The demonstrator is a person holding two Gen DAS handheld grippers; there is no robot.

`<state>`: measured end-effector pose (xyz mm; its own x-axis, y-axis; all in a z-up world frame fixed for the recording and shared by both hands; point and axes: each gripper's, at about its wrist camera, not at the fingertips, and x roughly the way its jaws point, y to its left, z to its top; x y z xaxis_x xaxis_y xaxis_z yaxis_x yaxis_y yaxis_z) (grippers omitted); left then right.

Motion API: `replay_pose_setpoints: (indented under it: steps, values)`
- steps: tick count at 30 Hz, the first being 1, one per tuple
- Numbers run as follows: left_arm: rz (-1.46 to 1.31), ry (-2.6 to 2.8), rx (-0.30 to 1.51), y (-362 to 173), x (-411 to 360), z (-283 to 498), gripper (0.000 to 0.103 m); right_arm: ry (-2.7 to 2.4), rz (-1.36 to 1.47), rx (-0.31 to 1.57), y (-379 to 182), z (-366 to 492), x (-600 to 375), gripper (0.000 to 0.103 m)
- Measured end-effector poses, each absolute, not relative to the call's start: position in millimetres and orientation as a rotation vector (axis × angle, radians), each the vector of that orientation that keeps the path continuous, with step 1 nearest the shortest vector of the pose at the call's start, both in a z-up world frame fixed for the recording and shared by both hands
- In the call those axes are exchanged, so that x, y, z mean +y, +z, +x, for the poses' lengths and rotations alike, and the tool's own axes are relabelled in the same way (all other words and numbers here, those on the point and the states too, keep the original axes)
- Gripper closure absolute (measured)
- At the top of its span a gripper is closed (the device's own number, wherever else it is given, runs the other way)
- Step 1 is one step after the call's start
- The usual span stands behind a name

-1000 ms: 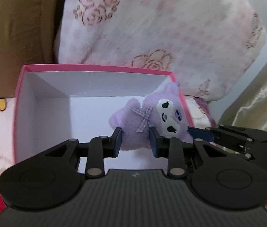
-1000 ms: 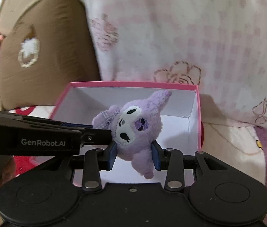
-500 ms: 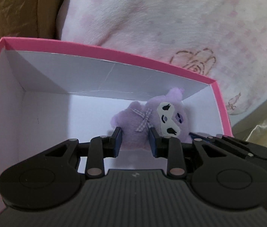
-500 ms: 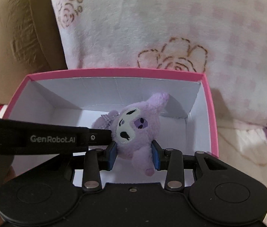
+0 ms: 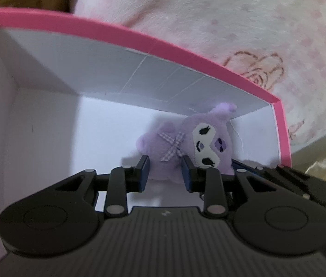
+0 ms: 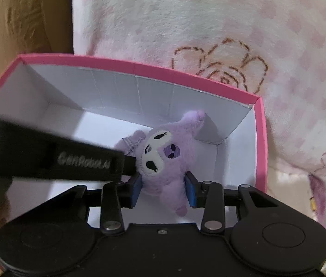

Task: Organize objects
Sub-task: 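Lower the plush toy into the box and open the left gripper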

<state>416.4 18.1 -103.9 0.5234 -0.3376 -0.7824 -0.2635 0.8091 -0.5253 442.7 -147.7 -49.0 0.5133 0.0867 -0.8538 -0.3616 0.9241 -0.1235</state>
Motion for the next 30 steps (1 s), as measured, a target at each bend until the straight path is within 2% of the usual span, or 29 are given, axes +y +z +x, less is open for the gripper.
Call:
replay_pose_setpoints:
  steps: [3, 6, 7, 8, 22, 25, 30]
  values:
    - [-0.647, -0.036, 1.025, -100.8, 14.5, 413.9, 0.075, 0.273, -0.352, 0.975, -49.3, 437.1, -143.8, 0.056]
    - [-0.619, -0.027, 1.007, -95.3, 12.0, 409.2, 0.069, 0.264, -0.402, 0.937, -44.1, 426.9, -139.4, 0.055]
    - [-0.607, -0.032, 1.004, -93.1, 10.8, 407.1, 0.069, 0.26, -0.399, 0.919, -40.5, 422.8, -140.0, 0.05]
    - [-0.586, -0.036, 1.003, -90.4, 9.3, 404.7, 0.069, 0.257, -0.393, 0.907, -36.5, 419.0, -141.3, 0.049]
    - [-0.294, -0.123, 0.959, -27.3, 5.9, 337.0, 0.069, 0.363, -0.153, 0.88, 17.4, 335.6, -199.8, 0.048]
    - [-0.269, -0.135, 0.953, -5.3, 11.9, 317.0, 0.065, 0.369, -0.083, 0.888, 34.3, 317.1, -210.1, 0.048]
    - [-0.22, -0.18, 1.019, 22.0, 7.2, 271.4, 0.065, 0.348, -0.068, 0.912, 65.2, 282.0, -219.1, 0.048]
